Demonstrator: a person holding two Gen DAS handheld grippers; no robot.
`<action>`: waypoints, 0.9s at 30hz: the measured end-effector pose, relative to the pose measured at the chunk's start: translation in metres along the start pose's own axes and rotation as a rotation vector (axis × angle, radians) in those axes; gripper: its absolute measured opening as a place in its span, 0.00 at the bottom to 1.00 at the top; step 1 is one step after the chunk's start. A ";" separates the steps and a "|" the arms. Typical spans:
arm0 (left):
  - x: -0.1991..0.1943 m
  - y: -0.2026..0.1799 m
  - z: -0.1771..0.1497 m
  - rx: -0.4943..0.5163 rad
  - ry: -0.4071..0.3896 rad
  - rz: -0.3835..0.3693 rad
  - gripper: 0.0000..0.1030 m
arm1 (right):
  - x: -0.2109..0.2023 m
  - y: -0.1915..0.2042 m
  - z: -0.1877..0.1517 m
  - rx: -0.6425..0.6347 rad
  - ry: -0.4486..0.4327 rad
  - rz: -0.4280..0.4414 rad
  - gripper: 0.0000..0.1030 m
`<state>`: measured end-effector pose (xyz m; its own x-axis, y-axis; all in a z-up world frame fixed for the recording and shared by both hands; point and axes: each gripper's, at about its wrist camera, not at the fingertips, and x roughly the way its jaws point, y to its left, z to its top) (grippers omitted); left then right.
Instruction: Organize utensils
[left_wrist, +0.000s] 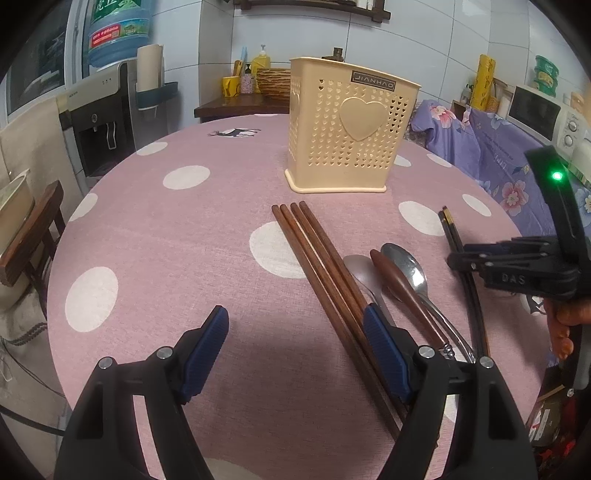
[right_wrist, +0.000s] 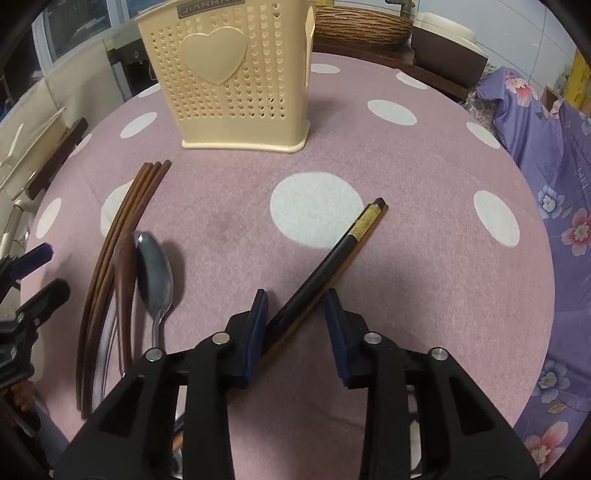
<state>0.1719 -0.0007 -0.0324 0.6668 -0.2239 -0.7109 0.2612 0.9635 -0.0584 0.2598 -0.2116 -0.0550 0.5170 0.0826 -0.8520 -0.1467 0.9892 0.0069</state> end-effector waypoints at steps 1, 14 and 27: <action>-0.001 0.001 0.000 -0.002 -0.001 0.001 0.72 | 0.002 0.001 0.003 -0.019 -0.010 -0.011 0.28; 0.002 -0.005 -0.001 0.028 0.027 -0.024 0.72 | 0.015 -0.017 0.033 -0.115 -0.031 -0.067 0.27; 0.017 -0.026 -0.002 0.132 0.083 0.007 0.73 | -0.020 -0.038 0.008 -0.010 -0.126 -0.046 0.58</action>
<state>0.1750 -0.0289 -0.0445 0.6106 -0.1992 -0.7664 0.3502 0.9360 0.0357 0.2618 -0.2501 -0.0336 0.6251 0.0526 -0.7787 -0.1287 0.9910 -0.0364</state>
